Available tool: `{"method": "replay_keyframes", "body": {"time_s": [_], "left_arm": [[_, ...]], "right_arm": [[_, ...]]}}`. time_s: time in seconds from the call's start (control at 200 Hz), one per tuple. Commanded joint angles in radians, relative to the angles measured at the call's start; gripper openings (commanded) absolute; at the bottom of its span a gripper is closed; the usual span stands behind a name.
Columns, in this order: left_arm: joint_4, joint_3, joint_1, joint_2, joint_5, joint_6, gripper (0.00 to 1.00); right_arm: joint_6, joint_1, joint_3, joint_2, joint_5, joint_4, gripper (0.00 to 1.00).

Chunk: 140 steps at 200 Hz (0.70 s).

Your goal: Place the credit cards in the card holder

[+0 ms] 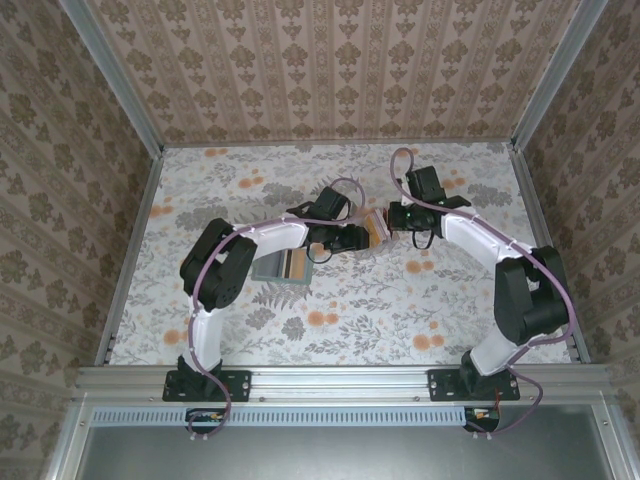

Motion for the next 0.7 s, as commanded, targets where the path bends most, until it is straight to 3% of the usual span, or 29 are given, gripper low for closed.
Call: {"method": "replay_keyframes", "body": {"time_s": [0.0, 0.185, 0.33, 0.54, 0.695], "left_arm": [[-0.016, 0.011, 0.002, -0.1, -0.003, 0.033, 0.5], [0.108, -0.097, 0.045, -0.236, 0.041, 0.002, 0.52], [0.303, -0.23, 0.086, -0.339, 0.1, -0.078, 0.53], [0.639, -0.365, 0.111, -0.388, 0.173, -0.239, 0.56], [0.814, -0.408, 0.115, -0.363, 0.201, -0.336, 0.56]], "right_arm": [[0.007, 0.002, -0.048, -0.101, 0.053, 0.035, 0.0], [0.013, 0.001, -0.146, -0.271, 0.066, 0.146, 0.0], [0.055, 0.002, -0.194, -0.346, -0.016, 0.234, 0.0], [0.313, 0.005, -0.282, -0.336, -0.237, 0.524, 0.0], [0.465, 0.036, -0.326, -0.304, -0.296, 0.715, 0.0]]}}
